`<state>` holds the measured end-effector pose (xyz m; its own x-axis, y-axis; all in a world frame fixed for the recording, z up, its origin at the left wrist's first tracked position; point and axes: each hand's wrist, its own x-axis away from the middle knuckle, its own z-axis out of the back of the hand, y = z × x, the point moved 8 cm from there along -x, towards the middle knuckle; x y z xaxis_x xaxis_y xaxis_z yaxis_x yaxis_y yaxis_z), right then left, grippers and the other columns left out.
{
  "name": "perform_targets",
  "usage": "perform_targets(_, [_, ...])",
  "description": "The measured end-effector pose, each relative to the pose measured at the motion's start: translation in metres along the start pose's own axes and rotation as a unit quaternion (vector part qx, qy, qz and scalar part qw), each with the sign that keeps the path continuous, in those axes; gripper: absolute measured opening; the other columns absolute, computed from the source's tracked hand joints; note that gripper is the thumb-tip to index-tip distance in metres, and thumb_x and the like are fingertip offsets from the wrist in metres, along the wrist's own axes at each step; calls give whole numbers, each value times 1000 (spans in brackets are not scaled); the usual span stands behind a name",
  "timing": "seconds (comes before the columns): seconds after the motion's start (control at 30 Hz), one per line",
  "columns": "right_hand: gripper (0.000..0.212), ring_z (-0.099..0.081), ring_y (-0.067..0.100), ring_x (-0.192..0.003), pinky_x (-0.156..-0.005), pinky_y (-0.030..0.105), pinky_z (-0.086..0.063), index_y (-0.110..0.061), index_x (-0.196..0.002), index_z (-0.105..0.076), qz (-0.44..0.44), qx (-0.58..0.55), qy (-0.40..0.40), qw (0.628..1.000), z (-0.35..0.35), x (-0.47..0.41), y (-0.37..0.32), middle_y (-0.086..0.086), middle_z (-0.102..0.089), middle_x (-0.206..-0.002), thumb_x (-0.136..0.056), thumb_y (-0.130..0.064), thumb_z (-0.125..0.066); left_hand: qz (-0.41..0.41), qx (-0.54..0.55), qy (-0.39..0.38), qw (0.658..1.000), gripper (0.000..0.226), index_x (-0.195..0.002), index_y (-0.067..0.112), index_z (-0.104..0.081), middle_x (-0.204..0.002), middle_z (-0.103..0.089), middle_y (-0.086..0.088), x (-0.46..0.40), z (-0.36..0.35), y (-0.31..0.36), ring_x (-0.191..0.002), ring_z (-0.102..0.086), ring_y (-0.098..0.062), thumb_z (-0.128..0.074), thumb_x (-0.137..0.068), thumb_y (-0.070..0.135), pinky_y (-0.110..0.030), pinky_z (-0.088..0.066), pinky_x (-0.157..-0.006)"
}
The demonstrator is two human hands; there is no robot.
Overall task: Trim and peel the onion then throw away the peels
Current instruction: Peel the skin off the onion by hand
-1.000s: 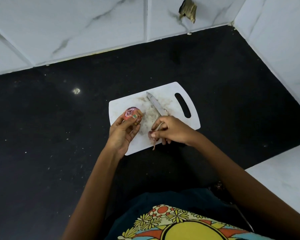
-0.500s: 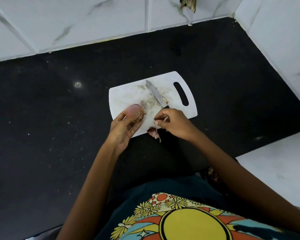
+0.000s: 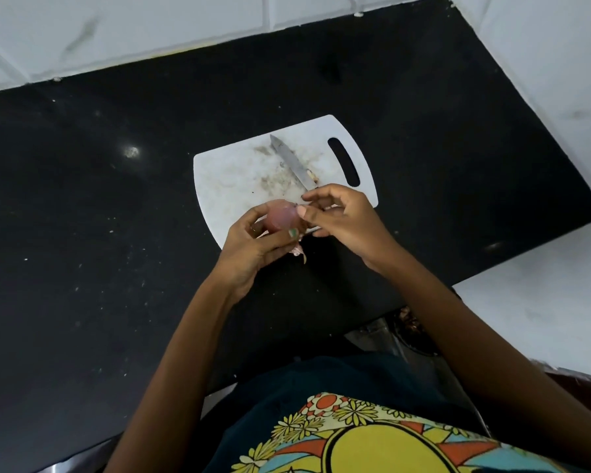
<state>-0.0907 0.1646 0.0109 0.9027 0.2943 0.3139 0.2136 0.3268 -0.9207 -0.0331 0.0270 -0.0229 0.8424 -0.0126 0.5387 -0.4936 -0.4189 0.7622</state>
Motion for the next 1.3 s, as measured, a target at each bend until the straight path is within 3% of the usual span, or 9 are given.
perform_targets(0.1, [21,-68,23,-88,-79,35,-59,-15,-102,-70,35,37,4,999,6,3,-5,0,-70,-95,-83,-23,-71,-1,-57,-38,998,50,-115,19,-63,-110,-65,-5,2,-8,-1,-95,-69,-19,-70,-74,-8,-29,-57,-78])
perform_targets(0.2, [19,-68,7,-81,-75,20,-55,-13,-98,-72,63,95,4,994,9,8,-13,-6,-71,-90,-81,-20,-73,-15,-95,-71,993,50,-112,21,-65,-109,-66,-2,1,-15,3,-95,-69,-17,-69,-74,-11,-28,-57,-79])
perform_targets(0.3, [19,-68,3,-83,-74,15,-54,-13,-97,-74,67,129,1,989,13,10,-16,-8,-72,-87,-79,-20,-74,-36,-157,-97,982,52,-116,17,-63,-115,-65,-8,0,-19,10,-103,-66,-21,-71,-73,-11,-30,-55,-87])
perform_targets(0.53, [15,-70,11,-80,-78,28,-57,-9,-89,-75,67,139,-15,988,14,8,-22,2,-74,-83,-77,-18,-76,-72,-273,-113,953,50,-116,21,-63,-111,-66,-6,-1,-25,21,-97,-67,-19,-79,-71,4,-34,-58,-83])
perform_targets(0.83, [16,-66,2,-67,-65,17,-54,-8,-88,-74,42,146,-47,987,10,10,-18,0,-73,-79,-73,-13,-78,-55,-291,-154,943,49,-114,18,-62,-106,-63,-2,4,-34,22,-78,-67,-6,-74,-73,-6,-23,-58,-68])
perform_targets(0.97, [15,-66,1,-63,-63,14,-52,-7,-84,-74,43,161,-46,985,10,11,-18,-1,-73,-74,-72,-14,-78,-50,-289,-157,943,50,-118,16,-62,-106,-64,-4,3,-34,18,-79,-67,-10,-74,-74,-5,-25,-58,-70])
perform_targets(1.1, [6,-67,6,-64,-66,20,-57,-5,-79,-73,69,185,-19,980,11,12,-19,1,-72,-71,-74,-8,-73,-43,-279,-157,946,50,-115,20,-62,-107,-64,-4,3,-33,15,-83,-66,-13,-74,-73,-5,-30,-59,-72])
perform_targets(1.2, [6,-68,10,-66,-66,22,-58,-3,-81,-73,60,148,10,987,16,11,-13,4,-72,-73,-75,-3,-70,-42,-262,-150,952,52,-116,22,-63,-110,-64,-4,5,-33,14,-92,-66,-16,-75,-73,-5,-30,-59,-72])
perform_targets(1.3, [8,-69,16,-67,-62,24,-59,2,-88,-71,-6,19,23,1000,19,9,4,12,-70,-78,-80,2,-68,-51,-239,-143,959,53,-116,23,-64,-114,-63,-6,5,-31,16,-96,-65,-17,-74,-73,-7,-27,-57,-72])
